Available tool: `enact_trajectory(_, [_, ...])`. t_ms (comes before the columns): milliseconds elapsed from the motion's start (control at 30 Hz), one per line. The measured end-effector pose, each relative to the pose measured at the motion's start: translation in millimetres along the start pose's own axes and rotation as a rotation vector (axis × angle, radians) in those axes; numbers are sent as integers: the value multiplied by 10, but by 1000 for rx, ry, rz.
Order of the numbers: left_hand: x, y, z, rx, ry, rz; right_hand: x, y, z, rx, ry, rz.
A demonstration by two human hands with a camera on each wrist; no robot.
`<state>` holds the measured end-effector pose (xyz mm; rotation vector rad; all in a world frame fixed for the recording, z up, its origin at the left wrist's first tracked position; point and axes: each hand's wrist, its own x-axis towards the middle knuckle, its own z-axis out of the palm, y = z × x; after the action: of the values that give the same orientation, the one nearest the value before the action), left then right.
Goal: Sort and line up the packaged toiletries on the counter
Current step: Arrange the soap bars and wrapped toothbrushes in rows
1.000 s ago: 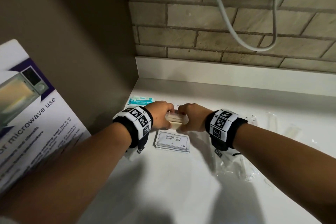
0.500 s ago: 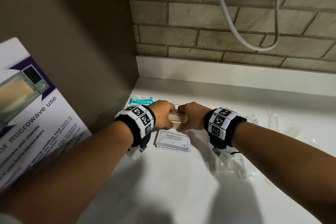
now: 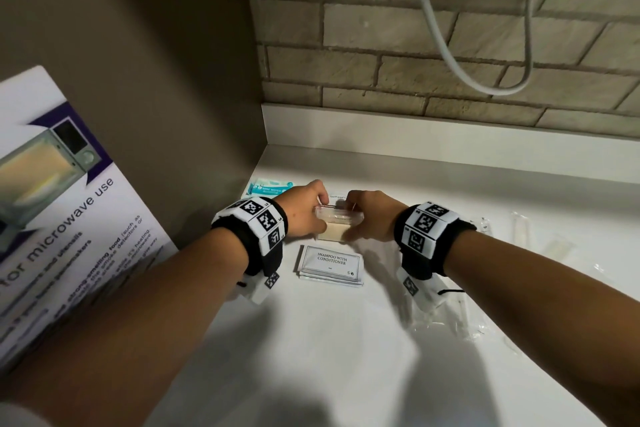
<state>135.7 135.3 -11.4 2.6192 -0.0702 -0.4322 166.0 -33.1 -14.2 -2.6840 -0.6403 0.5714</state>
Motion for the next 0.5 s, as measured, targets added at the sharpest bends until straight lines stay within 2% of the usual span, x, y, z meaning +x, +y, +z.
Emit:
enact_trajectory(300, [-11, -91, -157, -307, 53, -30, -26, 4, -234, 253, -46, 84])
enact_trajectory(500, [-8, -100, -183, -397, 30, -94, -3, -15, -238, 495, -129, 157])
